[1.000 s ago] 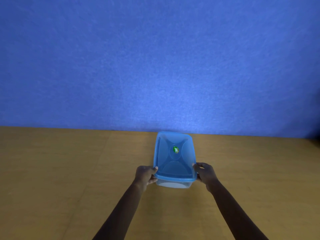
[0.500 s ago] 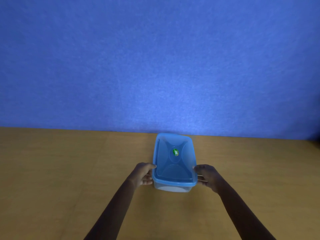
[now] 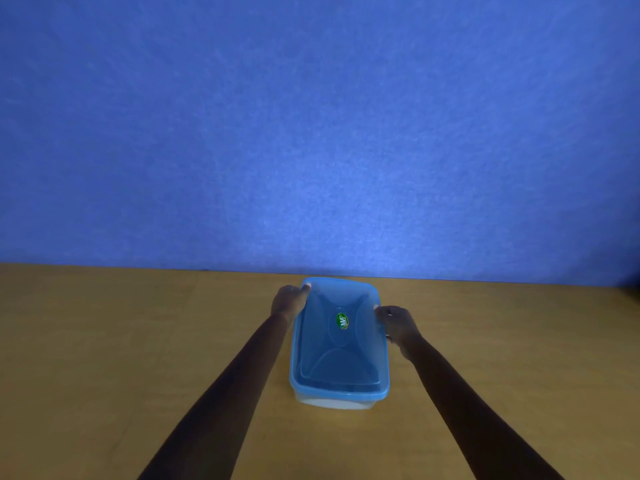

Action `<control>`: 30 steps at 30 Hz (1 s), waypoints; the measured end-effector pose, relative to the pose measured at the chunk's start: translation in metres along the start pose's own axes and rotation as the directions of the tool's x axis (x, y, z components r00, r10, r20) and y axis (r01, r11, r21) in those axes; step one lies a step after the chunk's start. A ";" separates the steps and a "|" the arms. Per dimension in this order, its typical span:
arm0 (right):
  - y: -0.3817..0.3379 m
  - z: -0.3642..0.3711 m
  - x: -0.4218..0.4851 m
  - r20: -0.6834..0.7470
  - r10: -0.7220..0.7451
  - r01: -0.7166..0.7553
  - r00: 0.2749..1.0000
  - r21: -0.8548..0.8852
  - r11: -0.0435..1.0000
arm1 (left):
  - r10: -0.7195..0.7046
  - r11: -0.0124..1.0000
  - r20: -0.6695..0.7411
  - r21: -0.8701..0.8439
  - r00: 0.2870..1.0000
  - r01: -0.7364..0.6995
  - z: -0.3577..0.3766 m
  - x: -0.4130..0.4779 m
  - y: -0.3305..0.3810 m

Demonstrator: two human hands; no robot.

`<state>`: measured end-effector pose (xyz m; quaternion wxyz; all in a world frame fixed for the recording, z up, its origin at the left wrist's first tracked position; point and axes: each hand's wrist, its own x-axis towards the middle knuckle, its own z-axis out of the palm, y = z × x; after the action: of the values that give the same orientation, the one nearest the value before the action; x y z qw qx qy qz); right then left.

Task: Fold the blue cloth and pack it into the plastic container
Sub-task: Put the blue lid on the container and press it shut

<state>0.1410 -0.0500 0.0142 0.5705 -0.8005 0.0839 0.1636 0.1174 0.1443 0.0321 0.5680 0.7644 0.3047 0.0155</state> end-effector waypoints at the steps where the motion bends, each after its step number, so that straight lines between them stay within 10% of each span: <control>1: 0.002 0.000 0.001 0.000 -0.010 0.010 1.000 -0.016 1.000 | 0.007 1.000 -0.011 -0.004 1.000 -0.007 0.002 0.004 0.000; 19: 0.015 0.004 0.007 -0.071 -0.093 0.090 0.993 -0.048 0.995 | -0.118 0.985 -0.155 -0.144 0.981 0.096 0.025 0.031 -0.011; 30: 0.014 0.009 0.001 -0.076 -0.068 0.072 0.995 0.053 0.996 | -0.042 0.907 0.097 -0.415 0.994 0.078 0.005 -0.003 -0.032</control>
<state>0.1364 -0.0464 -0.0012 0.5943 -0.7923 0.0815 0.1114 0.1028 0.1441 0.0032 0.7310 0.6154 0.2931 0.0301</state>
